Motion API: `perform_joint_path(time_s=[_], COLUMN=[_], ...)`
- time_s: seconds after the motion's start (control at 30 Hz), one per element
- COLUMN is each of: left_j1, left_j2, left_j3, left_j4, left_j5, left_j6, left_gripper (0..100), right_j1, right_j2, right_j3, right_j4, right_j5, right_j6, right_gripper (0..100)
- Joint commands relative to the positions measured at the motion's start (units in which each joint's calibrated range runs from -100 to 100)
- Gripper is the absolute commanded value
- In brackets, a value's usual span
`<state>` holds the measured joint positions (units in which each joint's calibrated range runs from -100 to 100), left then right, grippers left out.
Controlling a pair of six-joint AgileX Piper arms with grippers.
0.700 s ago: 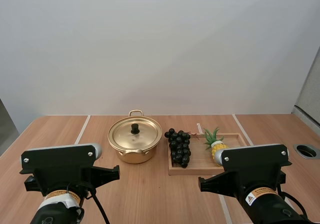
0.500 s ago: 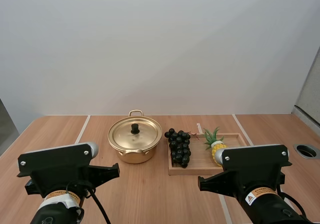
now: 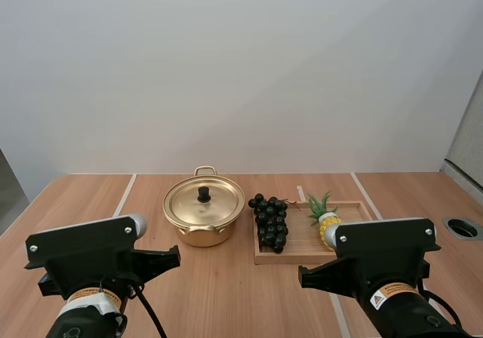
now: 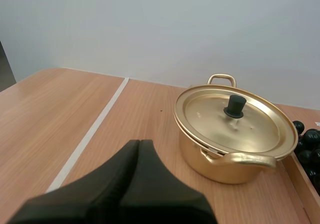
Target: Open the pot, put the grape inside, and close it
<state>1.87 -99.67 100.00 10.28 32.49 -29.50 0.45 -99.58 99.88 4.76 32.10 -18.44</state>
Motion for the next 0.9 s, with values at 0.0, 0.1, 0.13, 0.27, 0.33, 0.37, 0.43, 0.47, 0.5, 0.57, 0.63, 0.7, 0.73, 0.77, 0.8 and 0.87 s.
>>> perform_joint_path(time_s=[0.0,0.1,0.13,0.27,0.33,0.37,0.43,0.47,0.5,0.57,0.63,0.7,0.73,0.77,0.8,0.87], left_j1=[0.02,0.02,0.02,0.02,0.02,0.02,0.02,0.02,0.02,0.02,0.02,0.02,0.02,0.02,0.02,0.02], left_j2=[-0.33,-0.33,-0.33,-0.33,-0.33,-0.33,-0.33,-0.33,-0.33,-0.33,-0.33,-0.33,-0.33,-0.33,-0.33,-0.33], left_j3=[0.0,0.0,0.0,-1.47,-4.54,-5.88,-9.47,-11.35,-13.19,-16.38,-19.61,-22.3,-23.66,-24.7,-26.15,-28.24], left_j4=[0.22,0.22,0.22,0.22,0.22,0.22,0.22,0.22,0.22,0.22,0.22,0.22,0.22,0.22,0.22,0.22], left_j5=[0.08,-0.2,-0.55,-0.55,-0.55,-0.55,-0.55,-0.55,-0.55,-0.55,-0.55,-0.55,-0.55,-0.55,-0.55,-0.55], left_j6=[-0.36,-0.01,0.36,1.03,1.15,1.41,2.64,3.45,4.63,6.78,8.79,10.72,11.33,11.77,12.55,13.71], left_gripper=[0,0,0,0,0,0,0,0,0,0,0,0,0,0,0,0], right_j1=[0.11,0.11,0.11,0.11,0.11,0.11,0.11,0.11,0.11,0.11,0.11,0.11,0.11,0.11,0.11,0.11], right_j2=[-0.42,-0.42,-0.42,-0.42,-0.42,-0.42,-0.42,-0.42,-0.42,-0.42,-0.42,-0.42,-0.42,-0.42,-0.42,-0.42], right_j3=[0.12,0.12,0.12,0.12,-2.01,-3.67,-7.09,-9.12,-11.18,-15.04,-18.13,-21.14,-22.24,-23.51,-24.65,-26.94], right_j4=[0.12,0.12,0.12,0.84,0.84,0.84,0.84,0.84,0.84,0.84,0.84,0.84,0.84,0.84,0.84,0.47], right_j5=[-0.4,-0.4,-0.4,-0.4,-0.4,-0.4,-0.4,-0.4,-0.4,-0.4,-0.4,-0.4,-0.4,-0.4,-0.4,1.24], right_j6=[0.19,0.19,0.19,0.19,0.19,0.19,0.19,0.19,0.19,0.19,0.19,0.19,0.19,0.19,0.19,0.19], right_gripper=[0,0,0,0,0,0,0,0,0,0,0,0,0,0,0,0])
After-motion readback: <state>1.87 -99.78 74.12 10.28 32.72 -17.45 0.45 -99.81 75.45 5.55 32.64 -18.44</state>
